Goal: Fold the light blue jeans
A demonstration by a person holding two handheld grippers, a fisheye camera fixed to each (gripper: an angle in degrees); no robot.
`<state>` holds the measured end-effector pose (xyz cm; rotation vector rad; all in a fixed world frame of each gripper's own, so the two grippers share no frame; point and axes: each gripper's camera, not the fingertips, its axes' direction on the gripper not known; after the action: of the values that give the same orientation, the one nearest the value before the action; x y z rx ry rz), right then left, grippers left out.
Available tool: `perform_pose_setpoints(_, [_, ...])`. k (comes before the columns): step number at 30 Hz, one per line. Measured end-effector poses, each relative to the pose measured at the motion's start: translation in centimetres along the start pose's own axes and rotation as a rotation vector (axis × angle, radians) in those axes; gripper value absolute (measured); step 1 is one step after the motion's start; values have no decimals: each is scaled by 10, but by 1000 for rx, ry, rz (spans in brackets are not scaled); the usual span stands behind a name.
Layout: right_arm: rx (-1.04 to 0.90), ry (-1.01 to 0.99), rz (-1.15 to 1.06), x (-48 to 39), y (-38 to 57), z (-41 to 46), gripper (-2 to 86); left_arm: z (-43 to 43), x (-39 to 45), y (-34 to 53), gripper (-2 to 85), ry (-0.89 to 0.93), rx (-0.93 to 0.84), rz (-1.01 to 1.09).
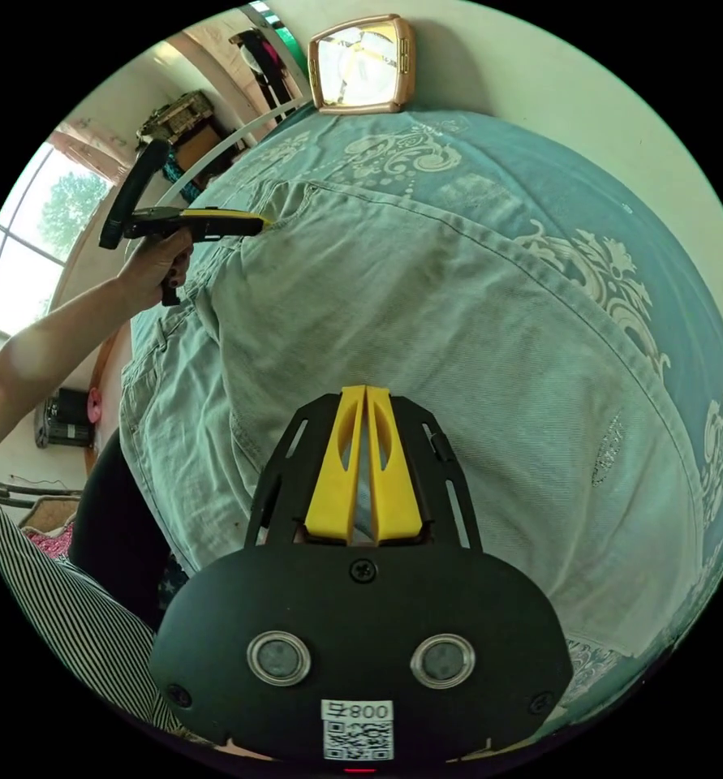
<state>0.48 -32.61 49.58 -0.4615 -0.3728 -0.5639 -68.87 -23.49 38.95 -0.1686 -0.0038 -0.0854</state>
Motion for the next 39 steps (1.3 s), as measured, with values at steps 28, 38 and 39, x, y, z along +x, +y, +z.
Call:
perform_pose_setpoints(28, [-103, 210, -233, -11, -232, 1, 93, 41, -44, -167, 105, 63, -368, 460])
perform_pose_setpoints(38, [-174, 228, -298, -44, -263, 5, 78, 27, -38, -176, 61, 59, -415, 503])
perform_pose_setpoints(39, [-178, 225, -297, -47, -265, 5, 73, 24, -37, -176, 57, 51, -416, 506])
